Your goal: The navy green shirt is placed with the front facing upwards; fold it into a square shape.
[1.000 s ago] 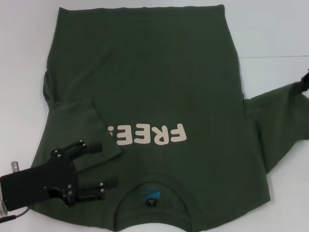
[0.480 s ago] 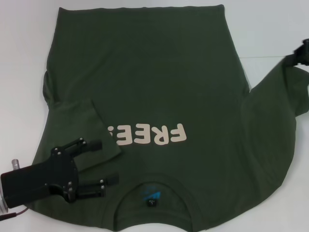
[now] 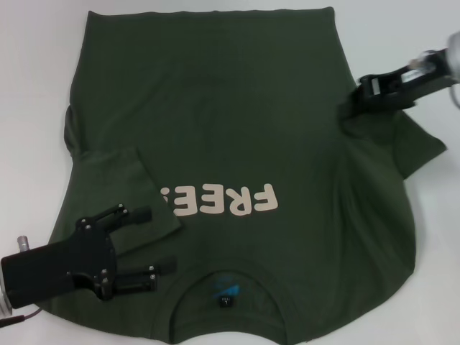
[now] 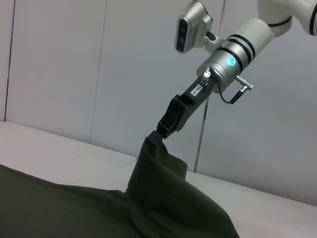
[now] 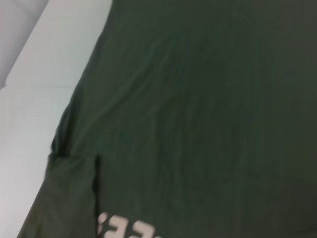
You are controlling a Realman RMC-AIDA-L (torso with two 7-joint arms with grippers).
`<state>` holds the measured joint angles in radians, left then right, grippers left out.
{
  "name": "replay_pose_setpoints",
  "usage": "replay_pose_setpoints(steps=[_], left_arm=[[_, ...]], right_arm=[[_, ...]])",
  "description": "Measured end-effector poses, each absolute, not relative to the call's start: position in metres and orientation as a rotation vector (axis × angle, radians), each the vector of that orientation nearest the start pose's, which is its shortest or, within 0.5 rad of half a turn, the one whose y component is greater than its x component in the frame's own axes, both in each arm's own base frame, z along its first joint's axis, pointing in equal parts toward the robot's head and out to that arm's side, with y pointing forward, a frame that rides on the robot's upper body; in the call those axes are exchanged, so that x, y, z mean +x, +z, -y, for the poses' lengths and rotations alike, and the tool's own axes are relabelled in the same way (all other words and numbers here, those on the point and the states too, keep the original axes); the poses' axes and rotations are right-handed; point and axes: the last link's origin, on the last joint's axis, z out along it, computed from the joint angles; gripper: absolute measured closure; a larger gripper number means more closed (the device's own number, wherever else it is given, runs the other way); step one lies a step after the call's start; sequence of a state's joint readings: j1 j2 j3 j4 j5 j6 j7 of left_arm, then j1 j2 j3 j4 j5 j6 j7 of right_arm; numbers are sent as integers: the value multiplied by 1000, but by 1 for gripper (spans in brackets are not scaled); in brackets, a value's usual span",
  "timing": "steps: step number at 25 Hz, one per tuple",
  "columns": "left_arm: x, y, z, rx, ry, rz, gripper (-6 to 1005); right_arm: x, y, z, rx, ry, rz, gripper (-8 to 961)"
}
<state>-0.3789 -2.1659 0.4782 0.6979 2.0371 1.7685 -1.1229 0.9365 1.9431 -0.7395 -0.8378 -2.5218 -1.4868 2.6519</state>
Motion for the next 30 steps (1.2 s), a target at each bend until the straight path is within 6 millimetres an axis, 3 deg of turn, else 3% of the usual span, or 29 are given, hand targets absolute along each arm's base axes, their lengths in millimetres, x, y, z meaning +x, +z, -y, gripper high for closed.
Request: replay_pose_setpoints(steps=[8,16,25,27,30], left_arm=[[-284,-2,-268,-2630,-905,482,59],[-285,-2,-267,-2628,-907,497,59],[-285,-2,-266,-2629,-908,510,59],[-285,-2,-266,-2628,-913,520,59],[-284,-2,-266,-2633,-920,539,60]], right_arm=[[142,31,-444,-2437,38,-1451,922],[134,19,-444,-2463,-5,-1416,911],[135,21,-446,-2456,37,-1433,730],[140,25,-447,-2430,4,-1443,690],[161,34,-444,-2354,-126,-1502,544]])
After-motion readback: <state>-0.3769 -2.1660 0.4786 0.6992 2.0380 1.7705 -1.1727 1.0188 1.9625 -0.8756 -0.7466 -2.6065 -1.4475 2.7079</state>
